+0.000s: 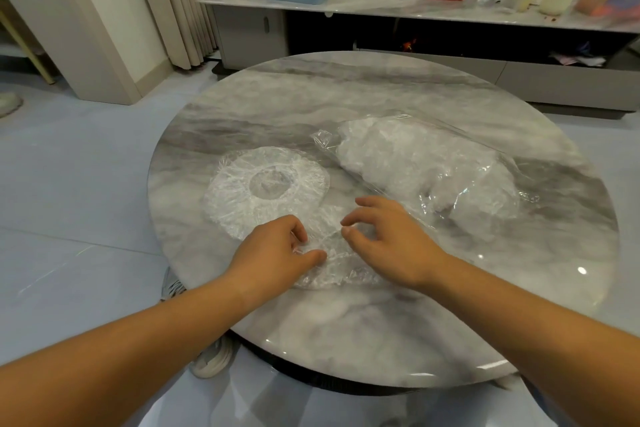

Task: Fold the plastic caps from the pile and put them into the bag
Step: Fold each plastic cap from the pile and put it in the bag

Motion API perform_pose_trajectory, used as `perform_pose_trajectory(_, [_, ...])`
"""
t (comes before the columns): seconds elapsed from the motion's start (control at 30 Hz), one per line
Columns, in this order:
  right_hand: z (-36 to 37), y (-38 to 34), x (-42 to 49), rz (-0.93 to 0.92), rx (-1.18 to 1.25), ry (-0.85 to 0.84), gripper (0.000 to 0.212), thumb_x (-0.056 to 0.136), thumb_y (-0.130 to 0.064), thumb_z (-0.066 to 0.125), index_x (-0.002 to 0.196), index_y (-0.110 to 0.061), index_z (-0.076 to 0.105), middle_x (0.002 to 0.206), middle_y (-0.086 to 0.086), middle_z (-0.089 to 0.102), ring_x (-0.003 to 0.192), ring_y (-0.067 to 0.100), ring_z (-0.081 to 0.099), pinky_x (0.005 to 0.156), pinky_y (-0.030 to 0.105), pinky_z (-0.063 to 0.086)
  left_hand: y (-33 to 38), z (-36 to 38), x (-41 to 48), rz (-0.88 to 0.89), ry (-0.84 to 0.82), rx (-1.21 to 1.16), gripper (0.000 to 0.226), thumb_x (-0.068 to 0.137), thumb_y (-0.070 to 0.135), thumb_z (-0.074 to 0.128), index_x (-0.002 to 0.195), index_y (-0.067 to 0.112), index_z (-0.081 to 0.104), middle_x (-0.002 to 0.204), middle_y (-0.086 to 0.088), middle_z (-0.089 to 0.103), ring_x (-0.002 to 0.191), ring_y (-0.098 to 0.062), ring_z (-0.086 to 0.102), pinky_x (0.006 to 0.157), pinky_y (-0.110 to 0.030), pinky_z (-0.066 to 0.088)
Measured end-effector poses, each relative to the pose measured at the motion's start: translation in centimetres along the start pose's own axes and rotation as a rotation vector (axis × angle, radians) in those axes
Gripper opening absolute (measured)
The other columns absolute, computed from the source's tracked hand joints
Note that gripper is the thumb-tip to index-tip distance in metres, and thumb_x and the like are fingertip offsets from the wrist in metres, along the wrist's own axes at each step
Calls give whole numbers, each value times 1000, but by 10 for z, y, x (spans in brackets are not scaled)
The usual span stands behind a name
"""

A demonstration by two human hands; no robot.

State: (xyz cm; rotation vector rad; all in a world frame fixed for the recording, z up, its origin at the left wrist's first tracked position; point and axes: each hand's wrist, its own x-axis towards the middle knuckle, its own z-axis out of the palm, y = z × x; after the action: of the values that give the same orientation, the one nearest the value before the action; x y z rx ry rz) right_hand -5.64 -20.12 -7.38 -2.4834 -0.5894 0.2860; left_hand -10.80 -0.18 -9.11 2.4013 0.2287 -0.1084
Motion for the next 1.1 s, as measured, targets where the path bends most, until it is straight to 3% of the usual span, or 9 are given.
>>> perform_pose_trajectory(0.07, [2,-5,17,12,36,19,23,98,-41,55,107,-29,73,139,-1,57,138,13,42,108,33,36,1,0,-1,-1,7,15,39,75,53,81,94,29,57,78,12,57,68,-2,53,60,-23,37])
perform_pose_trajectory(0.2, [1,-12,33,85,214,25,34,99,-37,58,70,-20,66,69,-15,63,68,1,59,68,24,42,4,-2,-2,5,43,48,47,73,54,82,102,31,52,83,10,61,75,-7,59,65,-28,47])
perform_pose_trajectory(0.33, [-4,-15,32,108,400,39,40,98,-36,61,93,2,73,72,11,66,58,7,54,58,14,43,5,-5,-4,76,115,149,63,75,54,81,122,34,44,103,14,51,92,-8,56,78,-31,51])
perform_pose_trajectory(0.53, [-12,-20,10,4,524,60,20,95,-26,69,86,-8,74,78,18,68,64,18,54,63,28,47,0,1,-3,212,267,223,96,70,52,85,147,35,30,132,7,25,125,-16,29,104,-26,23])
perform_pose_trajectory(0.63, [-11,-19,-6,-44,581,25,9,95,-22,69,97,-15,75,93,10,75,84,27,69,84,35,56,-2,2,-5,207,273,240,106,69,58,82,153,40,19,151,6,15,141,-17,14,114,-36,16])
perform_pose_trajectory(0.77, [-6,-10,-24,-83,433,-75,41,84,-57,57,115,-33,68,107,-9,74,98,11,69,91,33,54,-1,-6,-7,291,156,127,105,71,58,80,154,42,18,154,14,21,144,-9,13,115,-28,10])
perform_pose_trajectory(0.93, [0,-9,-47,-268,64,-186,46,96,-54,42,123,-30,70,115,-19,68,112,0,54,98,24,44,-6,-28,-12,372,-196,199,104,59,72,81,147,46,33,142,25,29,133,1,23,115,-26,21])
perform_pose_trajectory(1.03, [9,-8,-57,-376,-132,-235,50,101,-55,33,124,-29,69,127,-16,64,114,6,51,101,32,41,-6,-32,-13,266,-195,231,91,62,90,56,138,41,46,130,22,44,125,-1,37,109,-26,33])
perform_pose_trajectory(1.1, [13,-6,-62,-367,-196,-221,50,101,-57,30,126,-33,66,137,-19,56,121,6,45,104,34,39,-6,-29,-11,183,-130,231,76,74,82,57,134,35,52,119,16,50,114,-5,47,99,-24,40])
